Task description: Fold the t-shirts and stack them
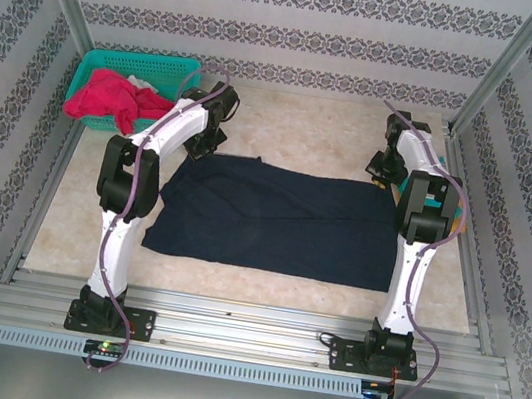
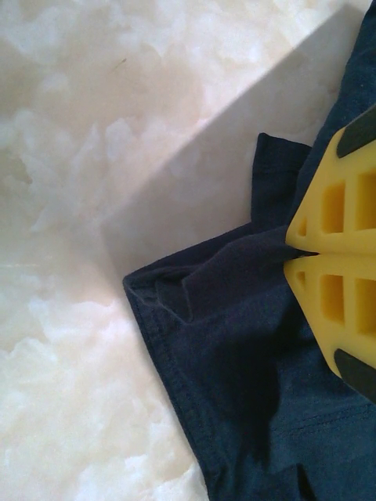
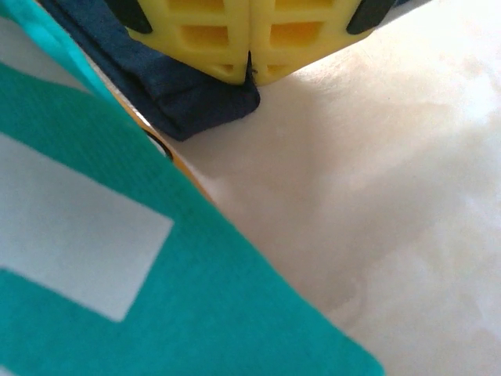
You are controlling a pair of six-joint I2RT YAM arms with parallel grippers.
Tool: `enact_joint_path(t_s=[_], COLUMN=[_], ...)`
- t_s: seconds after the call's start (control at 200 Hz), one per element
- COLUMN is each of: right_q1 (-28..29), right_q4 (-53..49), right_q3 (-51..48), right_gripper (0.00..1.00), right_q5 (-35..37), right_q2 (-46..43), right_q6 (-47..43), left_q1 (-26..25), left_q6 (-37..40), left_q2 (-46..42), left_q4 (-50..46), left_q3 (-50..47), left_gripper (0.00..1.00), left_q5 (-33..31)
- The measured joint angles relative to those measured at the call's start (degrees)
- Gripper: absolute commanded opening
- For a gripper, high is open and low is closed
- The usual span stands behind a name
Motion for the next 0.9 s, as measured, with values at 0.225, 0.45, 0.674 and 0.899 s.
enact_joint_path(t_s=[0.225,0.45,0.674,0.899], right_q1=[0.0,0.3,0.3,0.3], right_q4=[4.5,10.7,16.3,20.2], right_q3=[-6.3,-17.0,-25.2,-33.1], right_gripper=[0.0,0.0,0.0,0.0], right_q5=[0.0,-1.3,-2.4,-2.6], right_q2=[-3.9,-13.3,-22.8,-31.7], right_q6=[-0.4,-1.5,-1.5,-1.6], left_q1=[0.0,0.1,-0.1,-0.1], left_q6=[0.0,0.7,1.5,1.5], left_q2=[-0.9,-4.8,-9.2,-14.7], left_q4=[0.2,0.3,0.4,0.9], left_q3=[-0.5,-1.3,-2.9,-10.4], left_gripper=[0.0,0.0,0.0,0.0], left_q5=[-0.2,-1.1,-1.6,-1.5])
